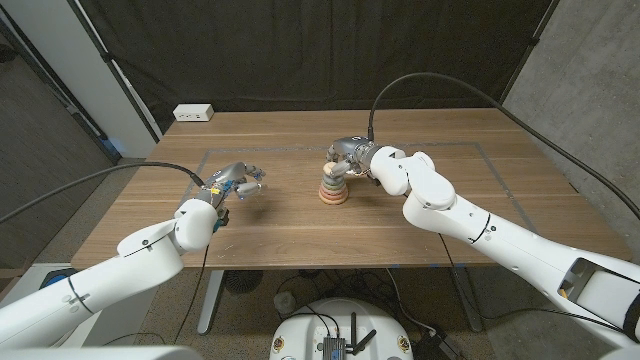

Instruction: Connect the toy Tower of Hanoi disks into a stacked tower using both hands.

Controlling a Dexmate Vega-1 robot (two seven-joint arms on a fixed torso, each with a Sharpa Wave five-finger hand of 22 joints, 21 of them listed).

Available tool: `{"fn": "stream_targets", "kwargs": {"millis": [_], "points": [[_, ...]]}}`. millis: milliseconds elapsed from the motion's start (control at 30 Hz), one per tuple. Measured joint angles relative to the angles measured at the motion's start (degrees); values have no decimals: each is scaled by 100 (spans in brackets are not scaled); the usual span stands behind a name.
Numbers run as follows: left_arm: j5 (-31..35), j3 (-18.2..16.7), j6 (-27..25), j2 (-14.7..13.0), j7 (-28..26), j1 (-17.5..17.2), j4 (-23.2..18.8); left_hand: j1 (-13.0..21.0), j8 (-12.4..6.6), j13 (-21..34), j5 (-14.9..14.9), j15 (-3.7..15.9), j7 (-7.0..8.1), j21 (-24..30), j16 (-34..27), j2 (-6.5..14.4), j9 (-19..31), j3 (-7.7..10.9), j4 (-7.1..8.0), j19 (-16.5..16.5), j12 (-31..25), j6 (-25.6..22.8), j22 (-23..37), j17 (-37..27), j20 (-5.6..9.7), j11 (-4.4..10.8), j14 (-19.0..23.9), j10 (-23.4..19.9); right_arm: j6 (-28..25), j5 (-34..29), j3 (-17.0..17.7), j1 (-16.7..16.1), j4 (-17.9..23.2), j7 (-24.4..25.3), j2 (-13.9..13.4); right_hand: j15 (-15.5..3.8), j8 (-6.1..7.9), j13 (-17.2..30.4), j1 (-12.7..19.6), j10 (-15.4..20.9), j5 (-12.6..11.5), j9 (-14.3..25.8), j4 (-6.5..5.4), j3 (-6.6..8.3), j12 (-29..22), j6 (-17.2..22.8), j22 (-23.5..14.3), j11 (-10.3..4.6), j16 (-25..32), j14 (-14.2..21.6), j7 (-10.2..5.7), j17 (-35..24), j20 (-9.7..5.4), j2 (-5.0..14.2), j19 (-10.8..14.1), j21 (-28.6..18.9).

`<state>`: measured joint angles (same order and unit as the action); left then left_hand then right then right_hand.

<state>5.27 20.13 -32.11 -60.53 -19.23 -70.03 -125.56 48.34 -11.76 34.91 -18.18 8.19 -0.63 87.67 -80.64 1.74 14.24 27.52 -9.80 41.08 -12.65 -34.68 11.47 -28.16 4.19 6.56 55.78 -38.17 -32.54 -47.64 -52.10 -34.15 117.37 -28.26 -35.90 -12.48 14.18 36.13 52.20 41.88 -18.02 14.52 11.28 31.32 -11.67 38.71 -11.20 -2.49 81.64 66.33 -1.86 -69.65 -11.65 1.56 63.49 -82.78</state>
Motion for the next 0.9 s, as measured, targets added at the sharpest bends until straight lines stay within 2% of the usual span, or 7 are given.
{"fn": "stream_targets", "kwargs": {"millis": [900], "points": [[-27,6,-17,-9,-31,-58,-38,0,0,-1,0,0,-10,0,0,0,2,-1,0,0,0,-11,0,-1,0,0,0,0,-12,45,-24,-40,-89,19,-15,0,2,23,-1,0,8,0,0,0,41,0,0,0,0,1,-1,0,0,1,0,0]]}}
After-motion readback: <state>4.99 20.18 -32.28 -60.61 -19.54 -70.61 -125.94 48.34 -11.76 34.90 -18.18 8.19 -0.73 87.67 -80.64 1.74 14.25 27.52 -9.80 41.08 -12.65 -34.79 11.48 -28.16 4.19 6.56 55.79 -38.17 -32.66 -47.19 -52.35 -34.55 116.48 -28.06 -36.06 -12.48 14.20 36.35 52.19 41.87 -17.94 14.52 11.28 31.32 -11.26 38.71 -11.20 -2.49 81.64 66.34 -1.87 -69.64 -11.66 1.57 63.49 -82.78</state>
